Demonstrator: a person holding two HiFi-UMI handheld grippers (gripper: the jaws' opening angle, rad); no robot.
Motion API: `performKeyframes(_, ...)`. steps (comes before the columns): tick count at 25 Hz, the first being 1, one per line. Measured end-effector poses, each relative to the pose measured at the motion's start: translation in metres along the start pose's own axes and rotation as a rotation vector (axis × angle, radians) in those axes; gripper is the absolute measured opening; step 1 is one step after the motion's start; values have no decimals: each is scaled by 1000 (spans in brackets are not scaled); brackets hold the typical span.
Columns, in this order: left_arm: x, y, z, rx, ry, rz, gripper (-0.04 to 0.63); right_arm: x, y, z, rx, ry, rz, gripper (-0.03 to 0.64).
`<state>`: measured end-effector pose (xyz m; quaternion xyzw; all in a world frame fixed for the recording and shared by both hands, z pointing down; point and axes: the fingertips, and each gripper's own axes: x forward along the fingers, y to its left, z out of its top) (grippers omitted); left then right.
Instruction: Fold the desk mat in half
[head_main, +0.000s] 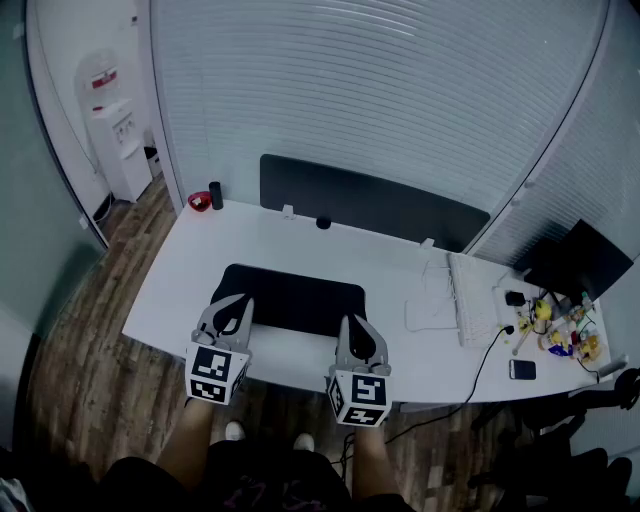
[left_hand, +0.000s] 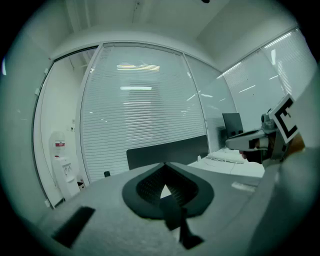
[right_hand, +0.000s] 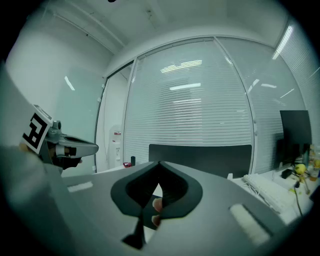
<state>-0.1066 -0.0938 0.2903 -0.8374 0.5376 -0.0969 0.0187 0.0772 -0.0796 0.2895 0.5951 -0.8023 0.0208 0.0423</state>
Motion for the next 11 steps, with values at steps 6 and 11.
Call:
performKeyframes(6,2,2,5,-2,-11,8,2,1,-3,2,-8,-4,-9,9)
performKeyframes(11,4,3,3,-1,-14,17,2,3,-7,1,-10,-8,-15,9)
